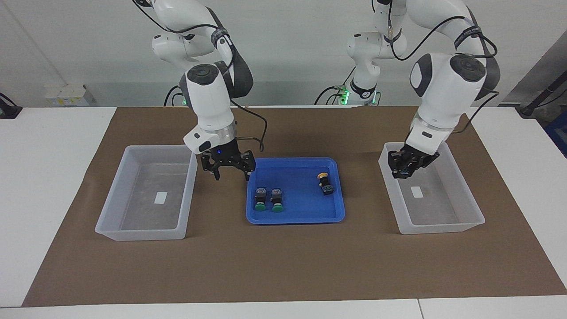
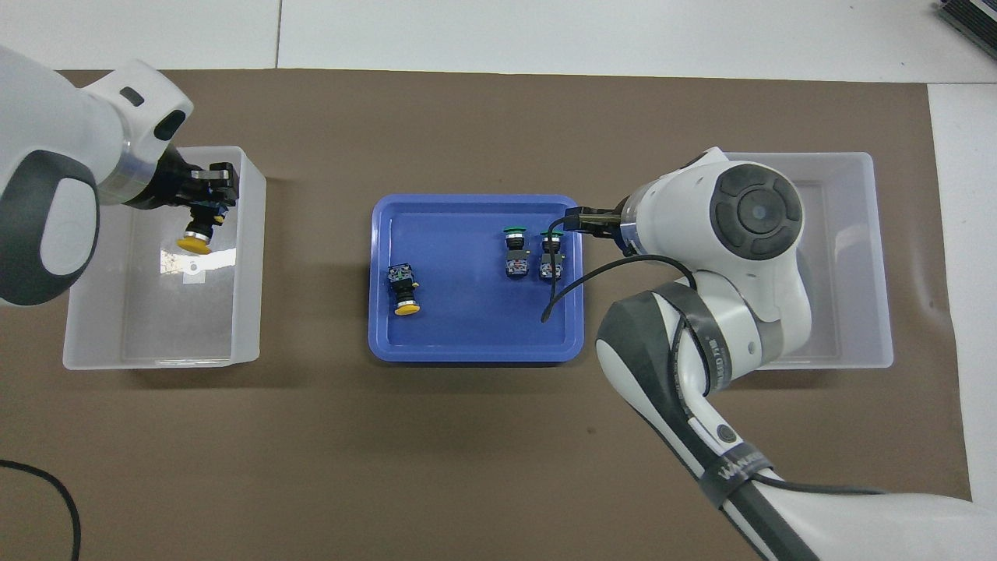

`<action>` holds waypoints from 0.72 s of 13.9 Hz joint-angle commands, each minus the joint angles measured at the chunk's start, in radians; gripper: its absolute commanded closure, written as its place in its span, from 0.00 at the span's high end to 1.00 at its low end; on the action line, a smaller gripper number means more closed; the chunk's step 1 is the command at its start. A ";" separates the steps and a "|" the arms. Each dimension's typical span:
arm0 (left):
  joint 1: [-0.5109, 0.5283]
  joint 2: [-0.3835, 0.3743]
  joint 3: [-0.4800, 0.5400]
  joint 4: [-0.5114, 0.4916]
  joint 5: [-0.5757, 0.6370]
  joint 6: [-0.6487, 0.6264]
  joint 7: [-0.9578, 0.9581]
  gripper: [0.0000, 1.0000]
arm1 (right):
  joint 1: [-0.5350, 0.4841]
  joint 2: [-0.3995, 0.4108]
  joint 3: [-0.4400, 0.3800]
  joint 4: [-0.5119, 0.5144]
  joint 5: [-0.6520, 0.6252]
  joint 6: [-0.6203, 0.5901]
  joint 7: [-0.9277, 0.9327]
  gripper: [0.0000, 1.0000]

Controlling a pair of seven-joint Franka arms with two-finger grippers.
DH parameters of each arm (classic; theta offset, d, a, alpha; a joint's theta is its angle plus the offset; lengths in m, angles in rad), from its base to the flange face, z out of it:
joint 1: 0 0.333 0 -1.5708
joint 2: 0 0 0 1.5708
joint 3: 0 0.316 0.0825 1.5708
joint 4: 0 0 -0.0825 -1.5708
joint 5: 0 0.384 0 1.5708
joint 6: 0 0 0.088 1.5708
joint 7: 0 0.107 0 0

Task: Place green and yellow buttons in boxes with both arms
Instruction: 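Drop the yellow button in the bin while the right gripper reaches green, then grasp the green button with the right gripper while the left gripper withdraws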

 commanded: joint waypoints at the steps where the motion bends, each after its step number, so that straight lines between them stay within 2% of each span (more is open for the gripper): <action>1: 0.098 -0.063 -0.008 -0.124 -0.038 0.041 0.165 0.00 | 0.039 0.049 -0.002 0.026 -0.099 0.044 0.084 1.00; 3: 0.170 -0.094 -0.008 -0.223 -0.090 0.139 0.233 0.00 | 0.056 0.092 -0.002 0.031 -0.136 0.105 0.141 1.00; 6: 0.187 -0.115 -0.008 -0.356 -0.104 0.297 0.244 0.00 | 0.062 0.135 -0.002 0.031 -0.143 0.156 0.146 1.00; 8: 0.189 -0.114 -0.008 -0.405 -0.127 0.370 0.239 0.00 | 0.097 0.155 -0.002 0.023 -0.152 0.154 0.157 0.81; 10: 0.187 -0.095 -0.008 -0.439 -0.139 0.446 0.233 0.00 | 0.100 0.164 -0.002 0.010 -0.193 0.154 0.164 0.67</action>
